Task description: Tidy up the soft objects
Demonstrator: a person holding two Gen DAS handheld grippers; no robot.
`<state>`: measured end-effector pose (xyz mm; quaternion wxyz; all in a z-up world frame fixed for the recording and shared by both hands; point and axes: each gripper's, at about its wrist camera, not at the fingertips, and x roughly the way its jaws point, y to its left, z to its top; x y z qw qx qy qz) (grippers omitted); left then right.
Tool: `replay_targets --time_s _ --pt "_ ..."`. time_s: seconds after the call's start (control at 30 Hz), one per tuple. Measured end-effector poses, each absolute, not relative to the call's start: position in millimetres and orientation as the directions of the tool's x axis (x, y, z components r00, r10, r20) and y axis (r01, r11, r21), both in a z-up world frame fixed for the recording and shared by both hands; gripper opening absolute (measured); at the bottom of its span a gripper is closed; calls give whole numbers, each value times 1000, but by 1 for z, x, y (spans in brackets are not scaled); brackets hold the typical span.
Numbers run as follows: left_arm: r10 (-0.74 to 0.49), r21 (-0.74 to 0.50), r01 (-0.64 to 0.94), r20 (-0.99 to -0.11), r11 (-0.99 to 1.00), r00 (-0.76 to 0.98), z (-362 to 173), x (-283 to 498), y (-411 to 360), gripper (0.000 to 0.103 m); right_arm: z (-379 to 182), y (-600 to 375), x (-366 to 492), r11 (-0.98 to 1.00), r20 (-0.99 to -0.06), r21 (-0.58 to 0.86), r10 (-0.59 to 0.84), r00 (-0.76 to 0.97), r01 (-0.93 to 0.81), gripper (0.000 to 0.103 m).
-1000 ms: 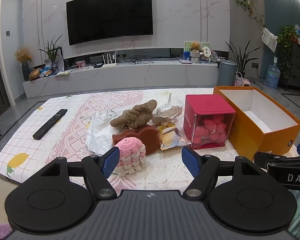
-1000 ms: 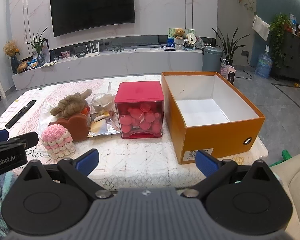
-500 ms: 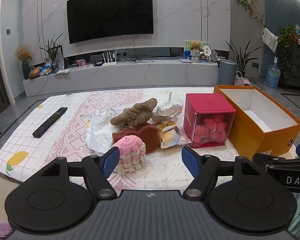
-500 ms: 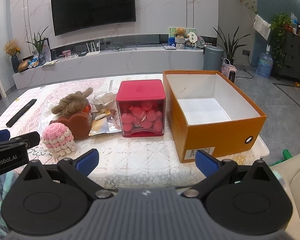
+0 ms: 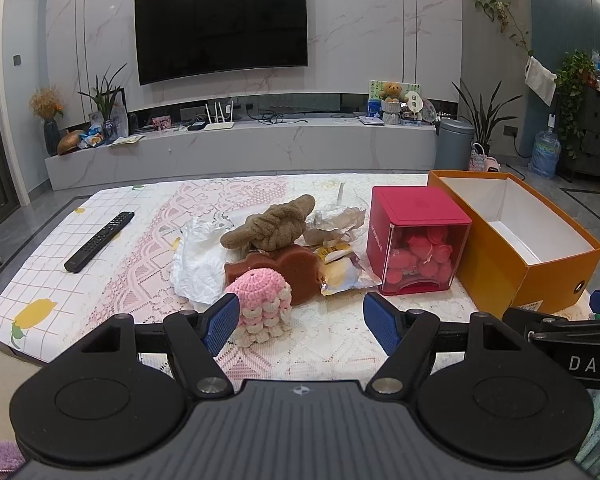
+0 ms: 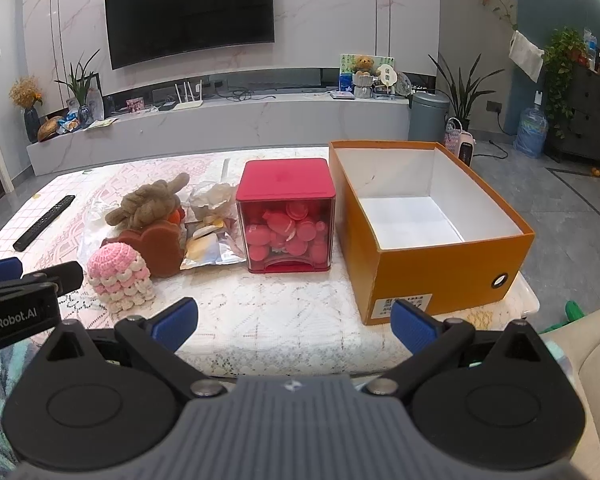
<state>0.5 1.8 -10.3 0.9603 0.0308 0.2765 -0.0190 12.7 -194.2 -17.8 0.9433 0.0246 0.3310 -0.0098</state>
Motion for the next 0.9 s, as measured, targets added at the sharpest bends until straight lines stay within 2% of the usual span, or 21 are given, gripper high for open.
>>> replay_targets --time_s 0.37,0.63,0.73,0.9 --pt "-30 24 52 -551 998 834 -19 -1 2 84 -20 -193 14 998 -626 50 9 780 29 100" --pt "-48 -19 46 -584 999 810 -23 7 18 83 -26 -183 20 994 -586 72 106 803 -78 100" --pt "-83 -48 68 -588 997 805 -24 11 25 79 -29 -176 26 991 -580 59 130 804 -118 100" --pt "-83 7 106 -574 994 814 -25 24 34 79 -39 -164 44 984 -595 46 167 786 -174 95"
